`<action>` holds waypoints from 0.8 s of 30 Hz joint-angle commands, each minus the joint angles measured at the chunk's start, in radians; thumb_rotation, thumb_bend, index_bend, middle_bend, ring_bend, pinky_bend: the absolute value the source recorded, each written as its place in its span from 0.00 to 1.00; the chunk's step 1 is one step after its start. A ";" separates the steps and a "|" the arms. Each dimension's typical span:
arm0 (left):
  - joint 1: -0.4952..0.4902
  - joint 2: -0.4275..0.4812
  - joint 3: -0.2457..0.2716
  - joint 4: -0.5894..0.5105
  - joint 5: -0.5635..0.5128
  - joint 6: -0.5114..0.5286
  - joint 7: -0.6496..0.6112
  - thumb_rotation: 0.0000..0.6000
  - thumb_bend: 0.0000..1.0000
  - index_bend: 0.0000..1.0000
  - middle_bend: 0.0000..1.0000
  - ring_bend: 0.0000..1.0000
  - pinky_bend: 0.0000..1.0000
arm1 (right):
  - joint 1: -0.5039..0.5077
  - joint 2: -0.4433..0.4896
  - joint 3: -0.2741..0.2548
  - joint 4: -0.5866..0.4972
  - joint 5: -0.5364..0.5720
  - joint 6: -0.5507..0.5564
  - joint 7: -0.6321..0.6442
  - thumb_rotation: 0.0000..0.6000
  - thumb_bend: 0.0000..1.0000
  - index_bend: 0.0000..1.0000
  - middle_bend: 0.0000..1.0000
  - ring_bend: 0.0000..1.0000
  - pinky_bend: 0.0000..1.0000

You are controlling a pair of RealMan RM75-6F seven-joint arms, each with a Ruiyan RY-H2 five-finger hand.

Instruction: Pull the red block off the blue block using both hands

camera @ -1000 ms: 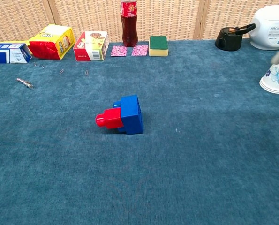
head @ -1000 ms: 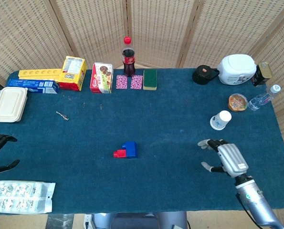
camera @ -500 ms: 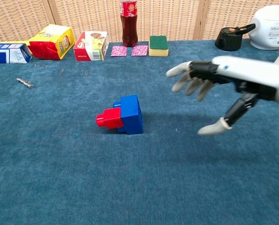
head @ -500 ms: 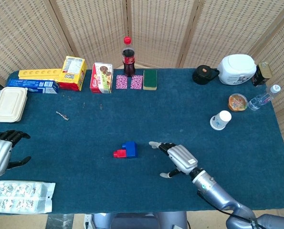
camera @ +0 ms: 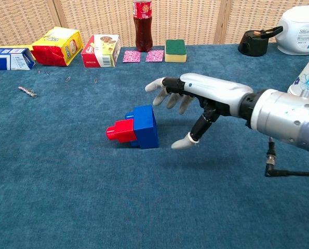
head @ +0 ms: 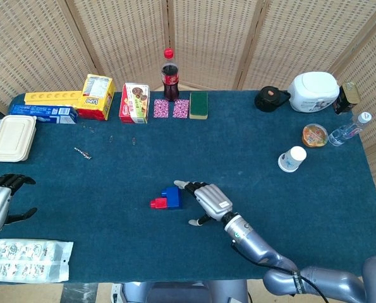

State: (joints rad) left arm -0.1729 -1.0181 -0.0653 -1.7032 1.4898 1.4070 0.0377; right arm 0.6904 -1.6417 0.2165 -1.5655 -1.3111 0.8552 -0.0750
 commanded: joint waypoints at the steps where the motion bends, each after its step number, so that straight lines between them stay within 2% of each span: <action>1: 0.002 -0.002 0.000 0.011 -0.003 0.002 -0.014 1.00 0.13 0.39 0.41 0.32 0.35 | 0.027 -0.023 0.016 0.025 0.039 -0.020 -0.026 1.00 0.17 0.09 0.20 0.24 0.28; 13: 0.004 -0.003 0.003 0.041 -0.005 0.002 -0.047 1.00 0.13 0.39 0.41 0.32 0.35 | 0.104 -0.076 0.039 0.095 0.133 -0.079 -0.071 1.00 0.17 0.10 0.22 0.25 0.28; 19: 0.009 0.000 0.006 0.055 -0.013 0.001 -0.062 1.00 0.13 0.39 0.41 0.31 0.35 | 0.128 -0.121 0.049 0.147 0.165 -0.076 -0.072 1.00 0.18 0.27 0.31 0.35 0.30; 24: 0.012 -0.001 0.006 0.068 -0.017 0.002 -0.075 1.00 0.13 0.39 0.41 0.31 0.35 | 0.140 -0.162 0.061 0.185 0.184 -0.061 -0.059 1.00 0.20 0.43 0.42 0.48 0.39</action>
State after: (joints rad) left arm -0.1616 -1.0190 -0.0589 -1.6369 1.4735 1.4088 -0.0356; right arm 0.8266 -1.7969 0.2733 -1.3874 -1.1315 0.7901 -0.1384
